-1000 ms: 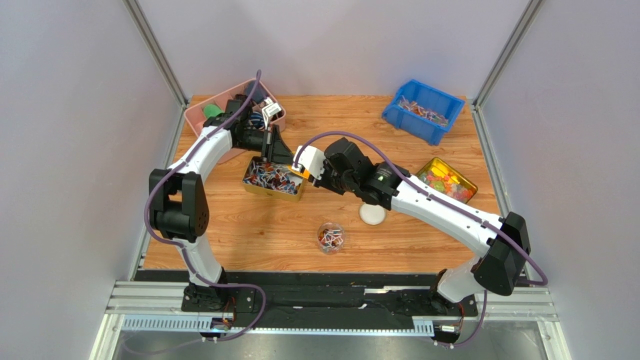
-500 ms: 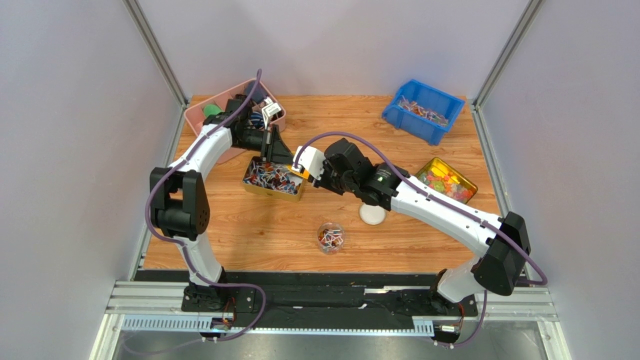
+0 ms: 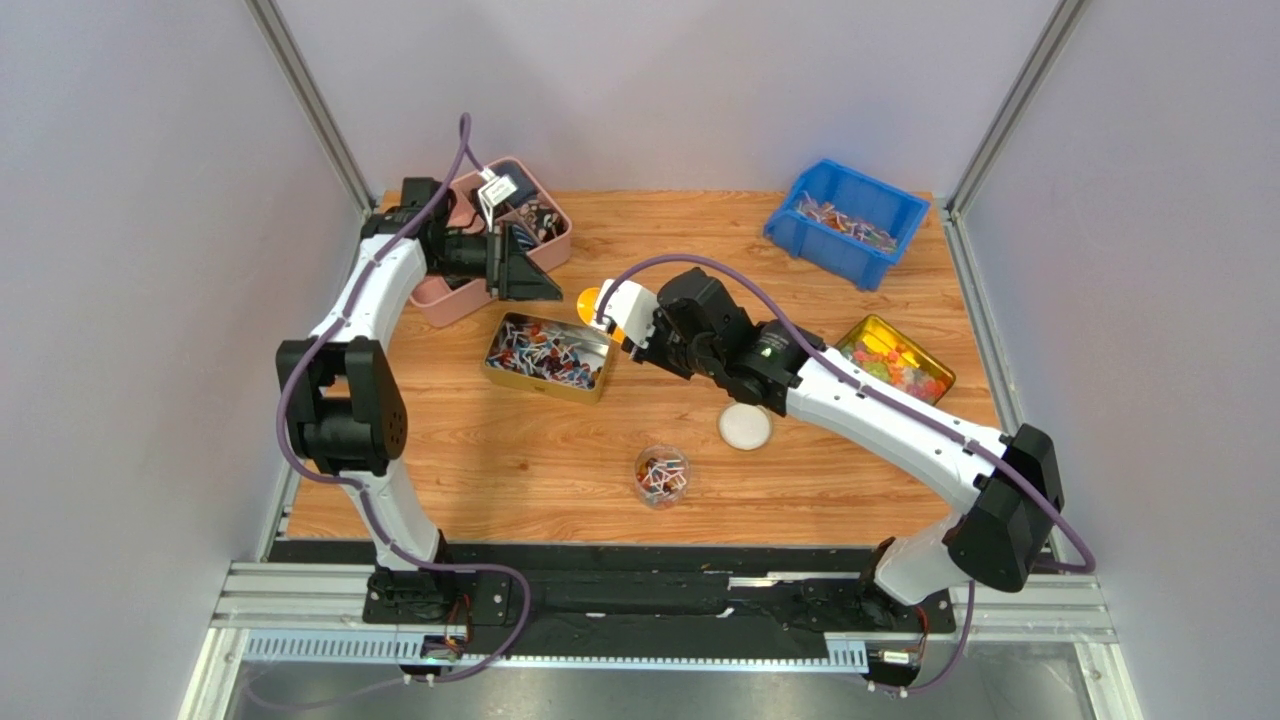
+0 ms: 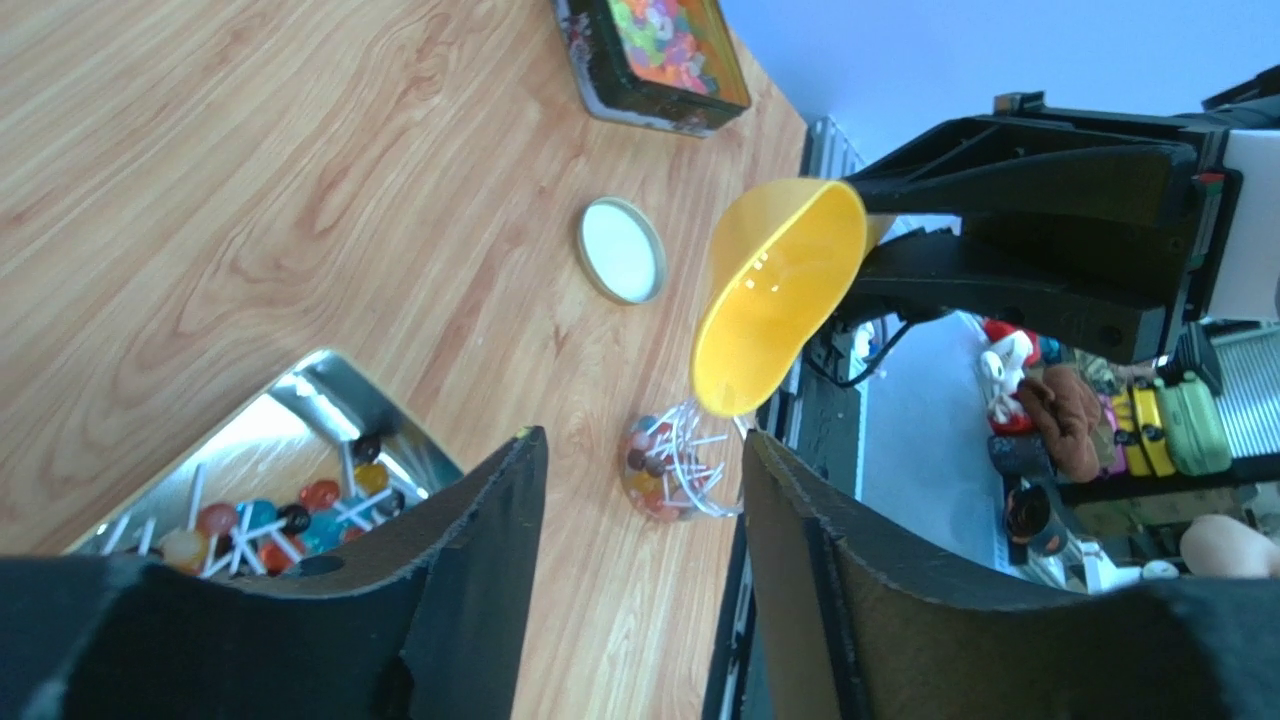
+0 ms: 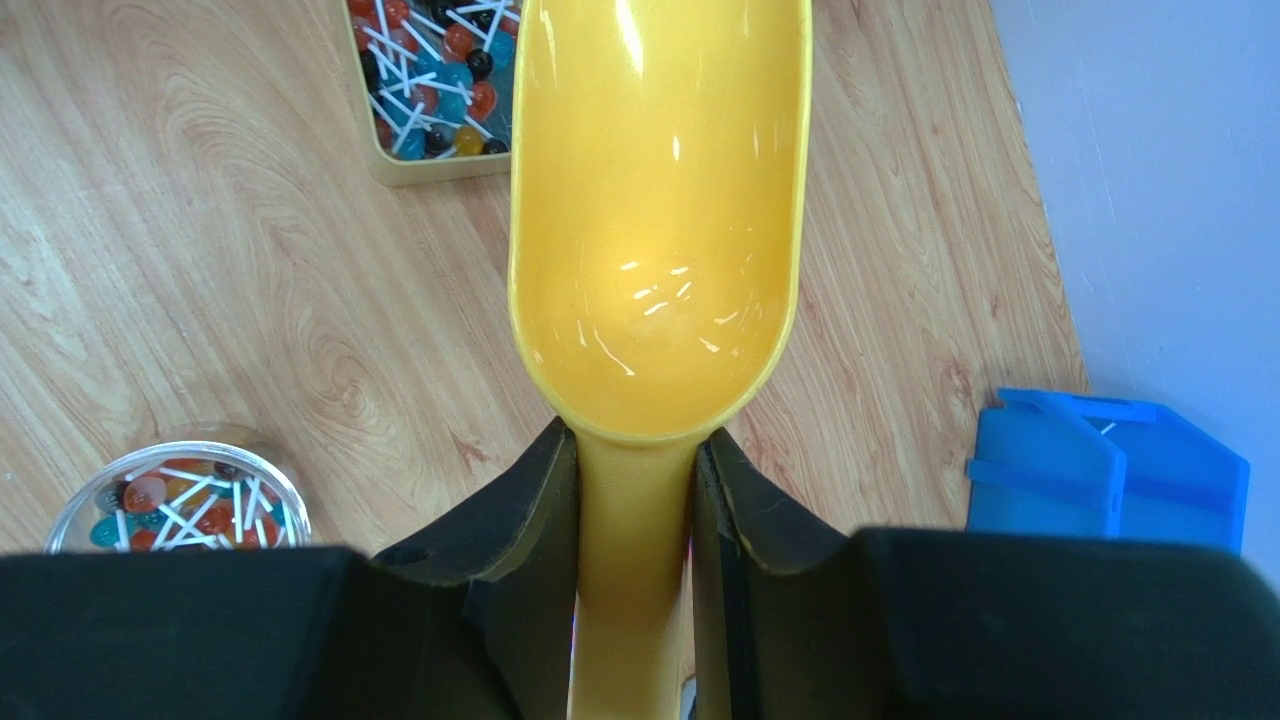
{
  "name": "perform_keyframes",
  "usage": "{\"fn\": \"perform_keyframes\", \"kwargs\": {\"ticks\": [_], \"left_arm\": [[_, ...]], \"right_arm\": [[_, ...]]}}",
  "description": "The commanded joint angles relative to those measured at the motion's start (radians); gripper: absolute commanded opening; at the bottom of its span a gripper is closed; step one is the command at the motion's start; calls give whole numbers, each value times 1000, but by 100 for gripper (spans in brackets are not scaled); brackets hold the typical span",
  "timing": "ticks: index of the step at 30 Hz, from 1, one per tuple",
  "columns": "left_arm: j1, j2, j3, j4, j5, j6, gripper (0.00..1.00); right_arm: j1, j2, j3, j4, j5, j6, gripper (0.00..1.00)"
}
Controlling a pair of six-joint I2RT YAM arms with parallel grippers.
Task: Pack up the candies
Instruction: Scoop the fake candies from the storage box.
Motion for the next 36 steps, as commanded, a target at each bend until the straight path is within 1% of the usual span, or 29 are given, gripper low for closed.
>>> {"fn": "perform_keyframes", "kwargs": {"ticks": [1, 4, 5, 7, 8, 10, 11, 12, 15, 16, 17, 21, 26, 31, 36], "left_arm": [[3, -10, 24, -19, -17, 31, 60], [7, -22, 12, 21, -179, 7, 60], [12, -39, 3, 42, -299, -12, 60], [17, -58, -31, 117, -404, -27, 61], [17, -73, -38, 134, -522, -35, 64], [17, -85, -61, 176, -613, -33, 68], [17, -99, -71, 205, -691, -38, 71], [17, -105, -81, 220, -730, -41, 71], [17, -122, -115, 259, -856, -56, 80], [17, -122, -126, 265, -879, -58, 82], [17, -117, -132, 272, -932, -59, 82], [17, -87, -158, 286, -1021, -52, 82], [17, -32, -183, 312, -1121, -50, 73], [17, 17, -213, 326, -1149, -55, 67], [17, 41, -236, 340, -1141, -65, 65]], "right_arm": [[-5, -34, 21, 6, 18, -2, 0], [-9, -23, 35, -17, 33, -14, 0], [-9, -19, 41, -27, 37, -17, 0], [-11, -17, 46, -46, 49, -31, 0], [-12, -11, 53, -54, 53, -34, 0], [-12, -10, 59, -72, 61, -39, 0], [-14, -11, 61, -78, 66, -39, 0], [-14, -11, 61, -83, 67, -40, 0], [-15, -13, 61, -97, 75, -42, 0], [-17, -14, 59, -98, 76, -42, 0], [-15, -16, 58, -98, 80, -43, 0], [-15, -19, 52, -100, 83, -40, 0], [-15, -17, 46, -98, 84, -39, 0], [-14, -14, 44, -104, 86, -39, 0], [-15, -2, 59, -117, 83, -37, 0]]}}
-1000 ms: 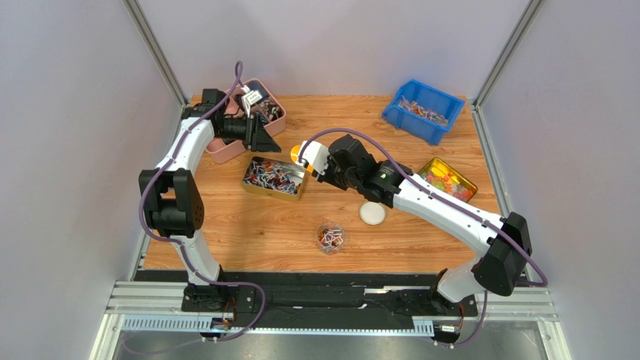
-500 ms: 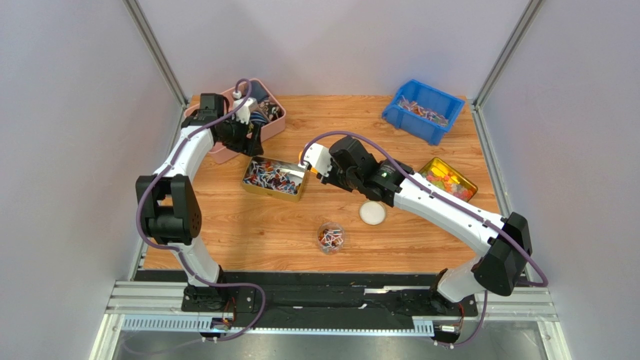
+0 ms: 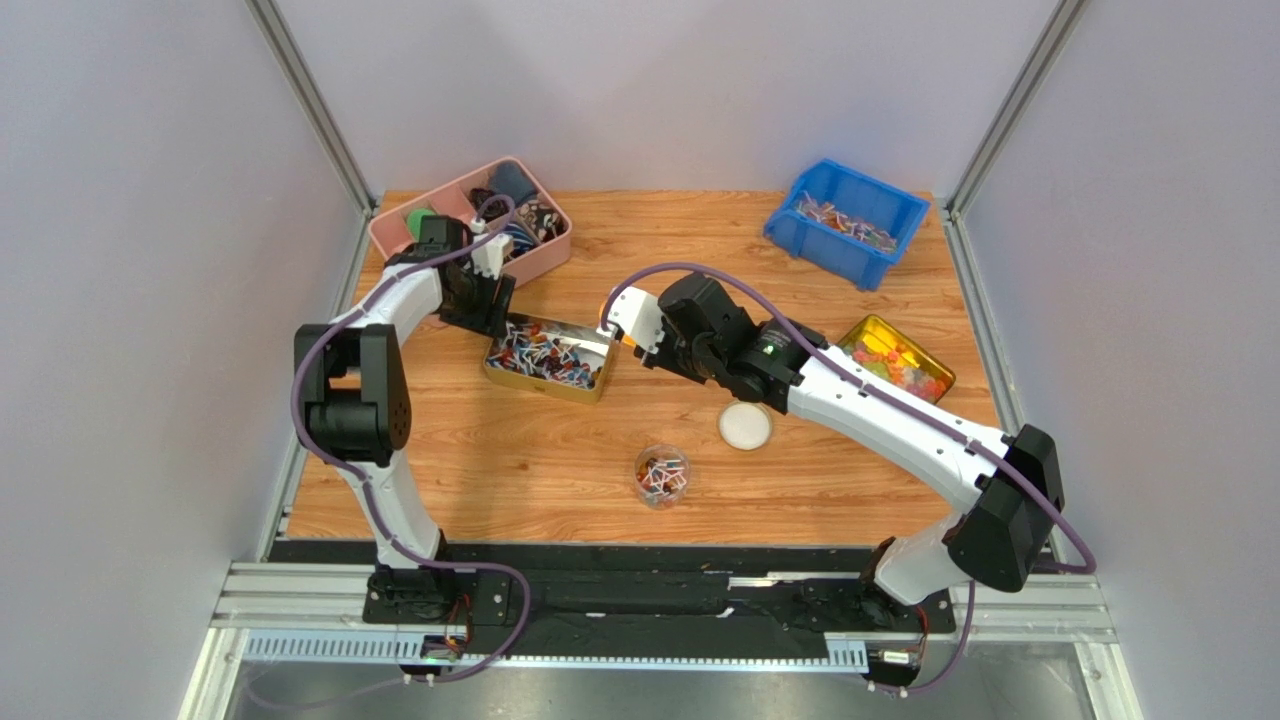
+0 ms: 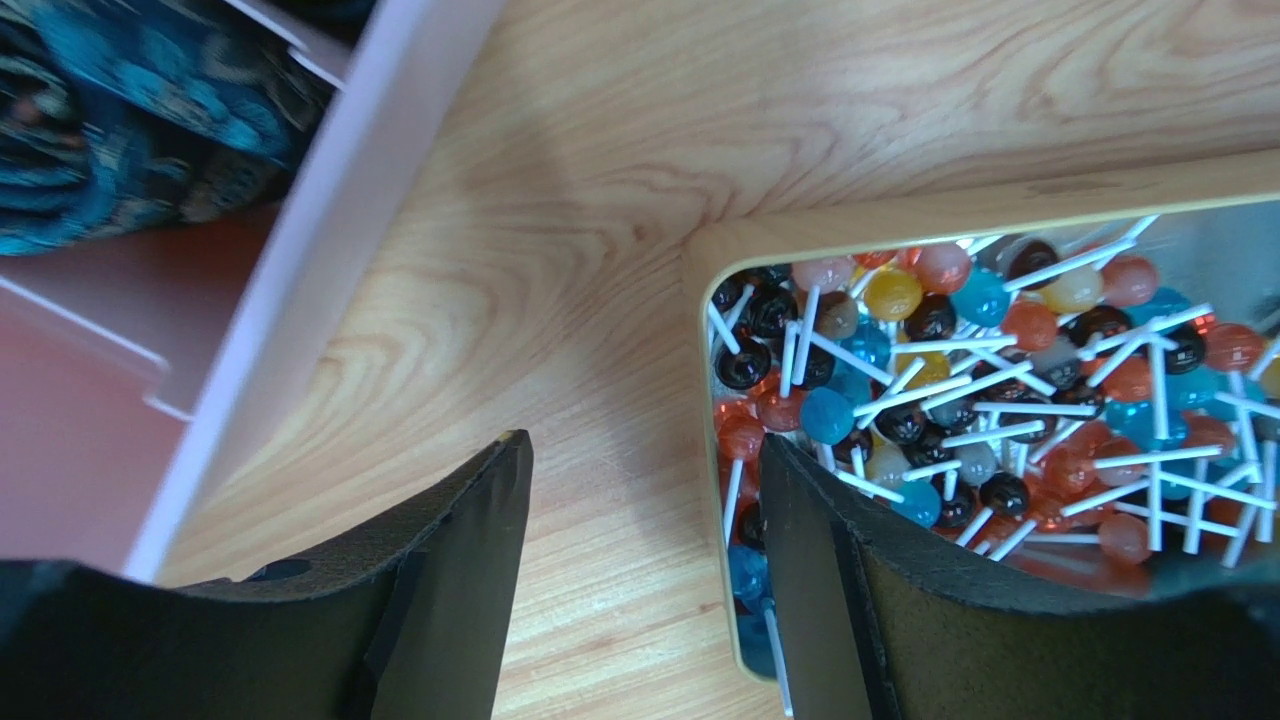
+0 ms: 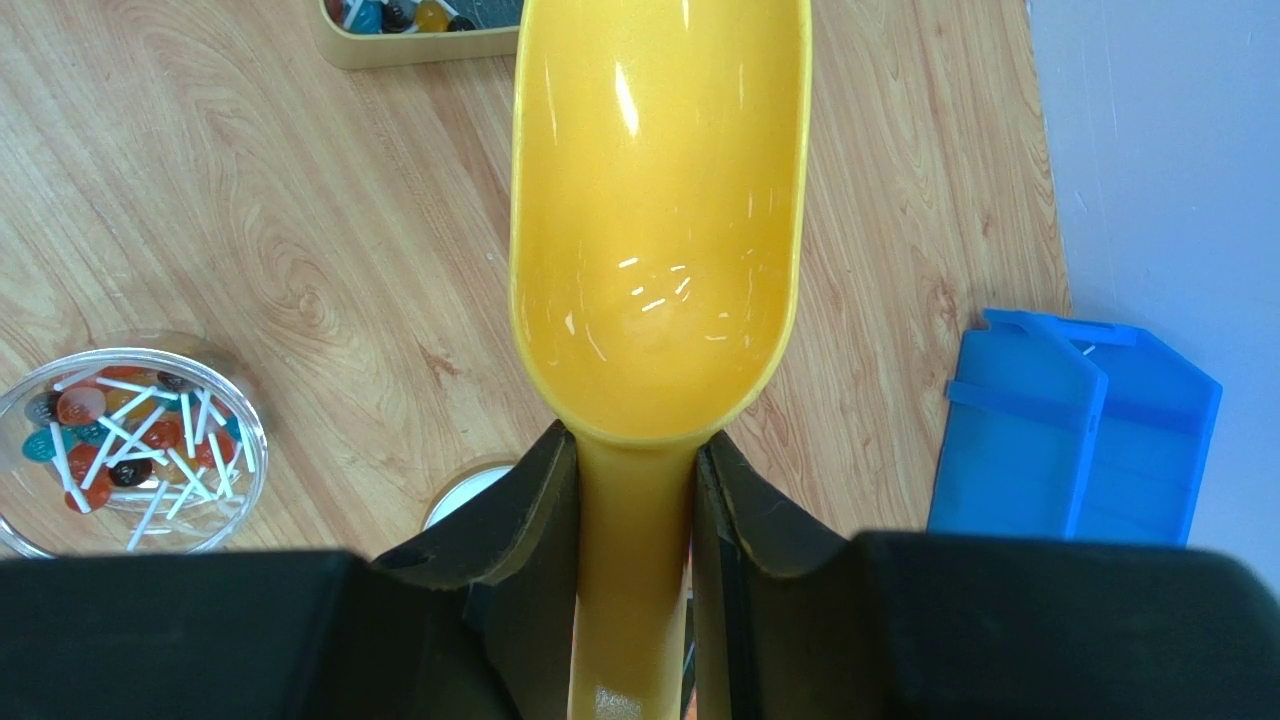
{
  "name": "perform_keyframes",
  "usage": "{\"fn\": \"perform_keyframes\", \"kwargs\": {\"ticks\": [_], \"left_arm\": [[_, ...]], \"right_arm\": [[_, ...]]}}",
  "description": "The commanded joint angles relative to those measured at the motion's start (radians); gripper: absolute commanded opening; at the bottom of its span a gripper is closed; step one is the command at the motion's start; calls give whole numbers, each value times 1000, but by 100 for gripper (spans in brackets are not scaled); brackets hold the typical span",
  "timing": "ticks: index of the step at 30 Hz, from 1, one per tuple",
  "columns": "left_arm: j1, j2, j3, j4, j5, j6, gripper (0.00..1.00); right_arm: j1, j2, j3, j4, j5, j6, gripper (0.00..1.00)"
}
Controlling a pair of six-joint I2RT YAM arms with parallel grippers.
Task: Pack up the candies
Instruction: Scoop the fake candies from the storage box.
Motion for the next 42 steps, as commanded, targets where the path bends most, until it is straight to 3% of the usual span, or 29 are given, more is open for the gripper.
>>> {"fn": "perform_keyframes", "kwargs": {"ticks": [1, 7, 17, 23, 27, 31, 40, 42], "left_arm": [[3, 12, -17, 36, -15, -21, 64], [3, 36, -32, 45, -43, -19, 53], [-21, 79, -44, 50, -84, -16, 50], [-58, 113, -26, 31, -106, -7, 36], [-63, 128, -11, 8, -96, -10, 14], [-63, 136, 5, -15, -77, -10, 0], [-55, 153, 48, -87, -41, -4, 0], [-44, 170, 87, -148, 27, 4, 0]], "right_arm": [[-4, -2, 48, -2, 14, -12, 0], [-4, 8, 58, -7, 10, -12, 0], [-1, 60, 130, -73, 1, -38, 0], [10, 118, 219, -146, 2, -93, 0], [14, 182, 290, -233, -1, -138, 0], [24, 250, 354, -281, 14, -170, 0], [27, 216, 410, -269, -25, -152, 0], [22, 201, 416, -268, -44, -139, 0]]}}
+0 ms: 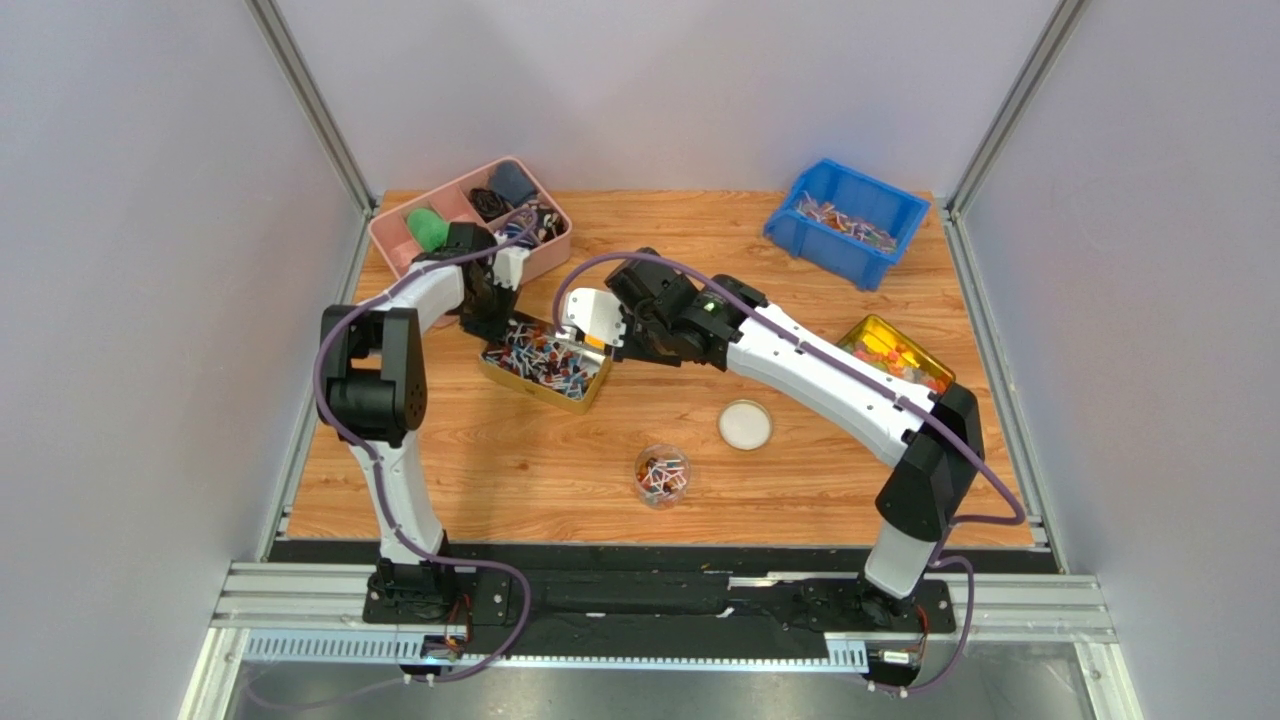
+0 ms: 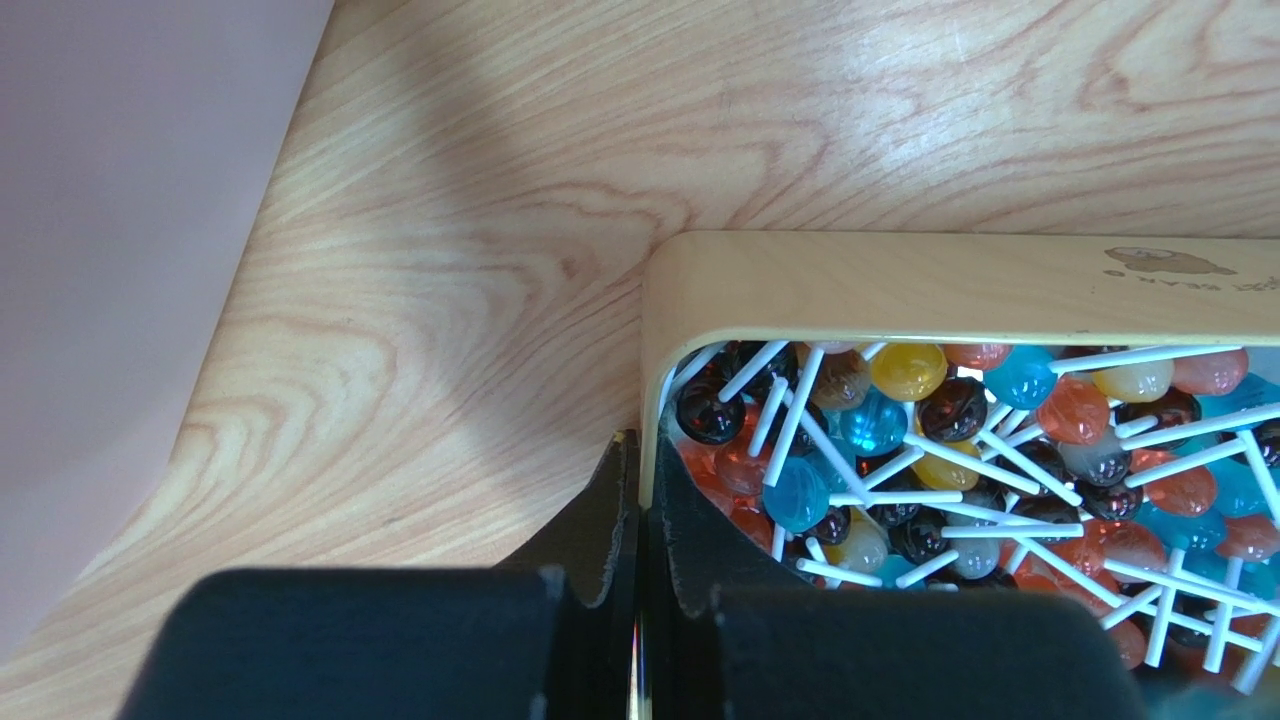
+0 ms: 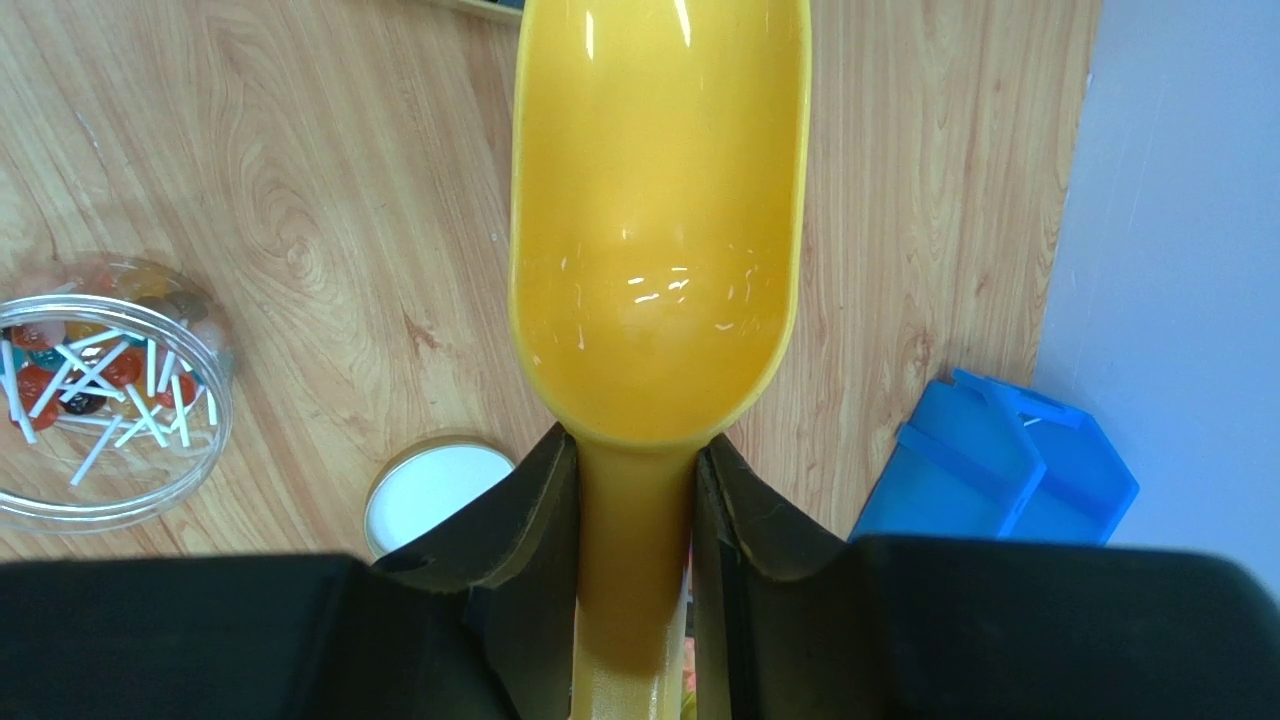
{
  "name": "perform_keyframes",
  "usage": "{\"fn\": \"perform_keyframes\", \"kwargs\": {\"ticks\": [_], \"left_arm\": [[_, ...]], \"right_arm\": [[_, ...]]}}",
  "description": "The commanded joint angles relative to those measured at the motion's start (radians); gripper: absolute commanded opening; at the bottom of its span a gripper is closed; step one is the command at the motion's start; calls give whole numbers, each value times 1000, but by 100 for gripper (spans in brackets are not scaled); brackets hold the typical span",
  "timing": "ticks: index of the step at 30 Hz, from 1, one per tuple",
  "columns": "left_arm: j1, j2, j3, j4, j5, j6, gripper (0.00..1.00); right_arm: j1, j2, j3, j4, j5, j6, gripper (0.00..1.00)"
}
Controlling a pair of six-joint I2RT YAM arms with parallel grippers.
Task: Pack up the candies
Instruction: Scoop the fake candies from the storage box.
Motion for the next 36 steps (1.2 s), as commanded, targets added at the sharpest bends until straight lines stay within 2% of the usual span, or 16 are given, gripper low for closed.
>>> {"fn": "perform_keyframes", "kwargs": {"ticks": [1, 11, 15, 17, 23, 30, 36], "left_arm": [[22, 52, 78, -156, 126, 29, 0], [36, 154, 327, -510, 463, 156, 0], [36, 174, 373, -595, 587, 190, 0], [36, 176, 376, -607, 605, 193, 0], [36, 145, 335, -523, 542, 128, 0], [11, 26, 171, -242, 205, -30, 0], [-10, -25, 105, -132, 88, -120, 0]], "right_arm": [[0, -86, 62, 18, -50, 14, 0], [-6, -118, 45, 1, -119, 57, 0], [-6, -120, 41, -6, -133, 61, 0], [-5, -117, 47, -9, -130, 60, 0], [-3, -98, 71, -16, -75, 40, 0], [11, -63, 77, -17, 49, -24, 0], [34, 18, 87, -40, 149, -64, 0]]}}
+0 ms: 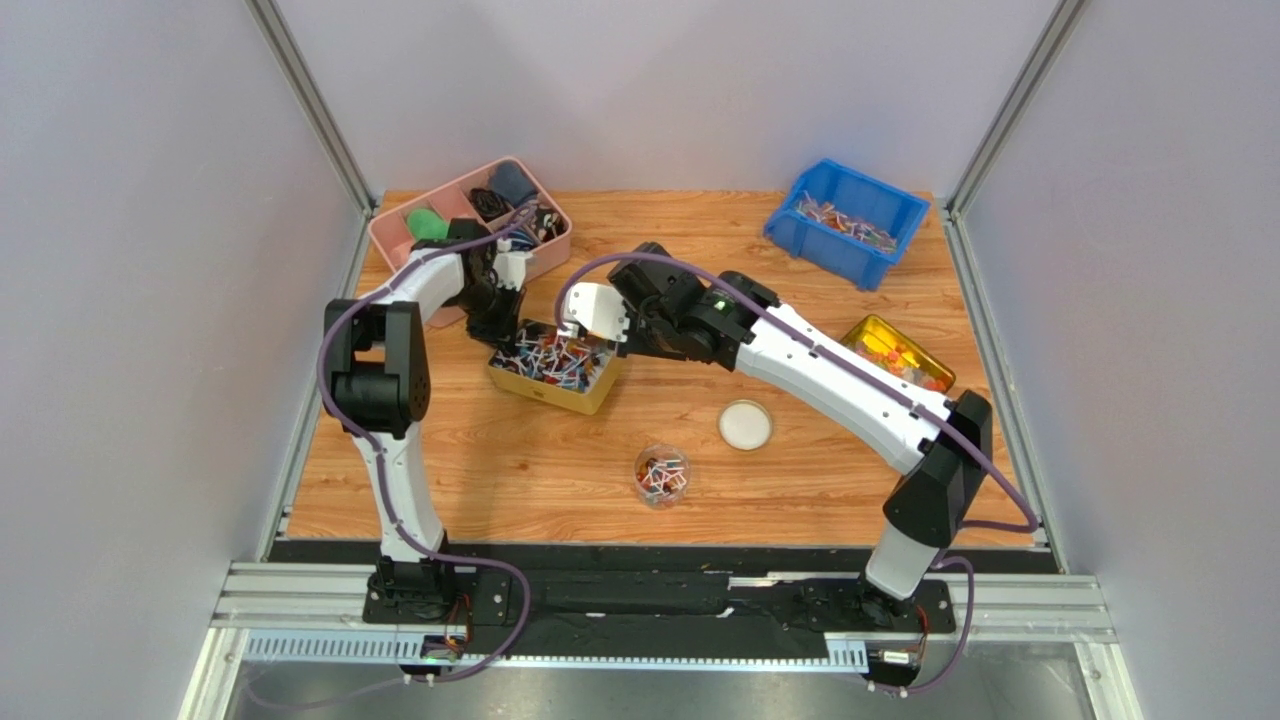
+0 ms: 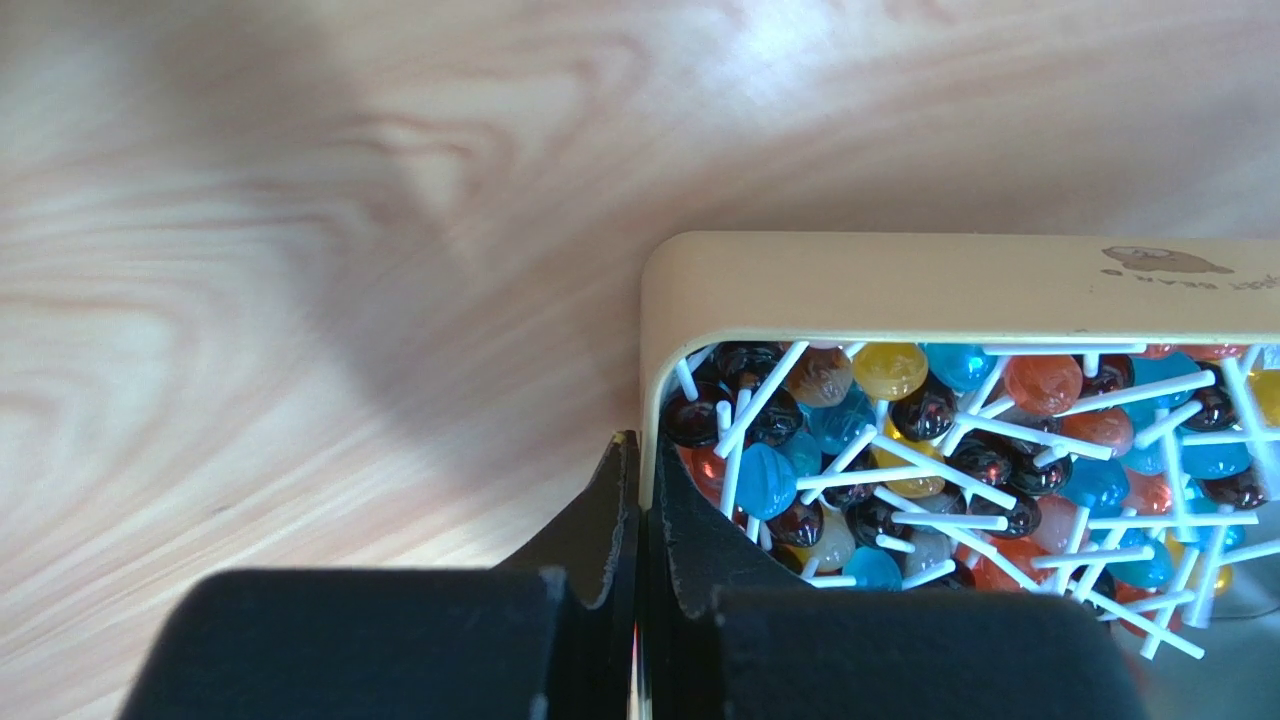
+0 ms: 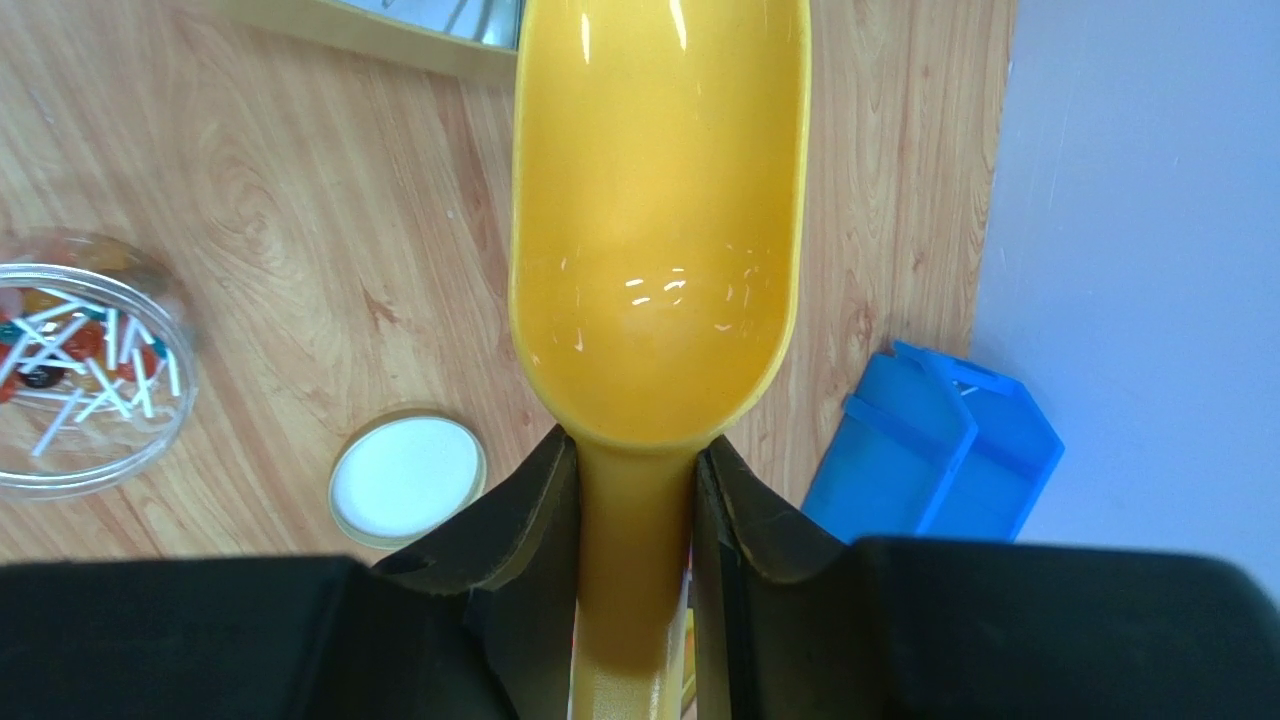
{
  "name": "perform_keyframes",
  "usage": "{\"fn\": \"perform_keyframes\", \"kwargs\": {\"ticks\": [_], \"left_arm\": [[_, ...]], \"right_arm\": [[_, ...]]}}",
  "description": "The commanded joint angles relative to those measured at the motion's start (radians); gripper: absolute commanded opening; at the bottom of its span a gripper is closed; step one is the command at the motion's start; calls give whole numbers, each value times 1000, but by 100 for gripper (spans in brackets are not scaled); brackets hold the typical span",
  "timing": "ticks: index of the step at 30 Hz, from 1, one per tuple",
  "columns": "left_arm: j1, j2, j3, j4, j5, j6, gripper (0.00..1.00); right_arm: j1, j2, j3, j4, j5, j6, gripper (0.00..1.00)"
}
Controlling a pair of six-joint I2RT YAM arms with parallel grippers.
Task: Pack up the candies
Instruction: Scoop the fake candies from the storage box.
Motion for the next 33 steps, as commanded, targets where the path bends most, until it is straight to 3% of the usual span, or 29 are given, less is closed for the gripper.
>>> {"fn": "perform_keyframes", "kwargs": {"ticks": [1, 10, 33], "left_arm": [[-25, -103, -33, 135, -109, -114, 0], [-92, -147, -89, 199, -222, -177, 0], [-114, -229, -143, 273, -262, -209, 0]], "right_arm": [[26, 67, 46, -5, 120, -56, 0], [39, 239, 187, -121, 213, -99, 0], [88, 615, 545, -419, 434, -280, 0]]}}
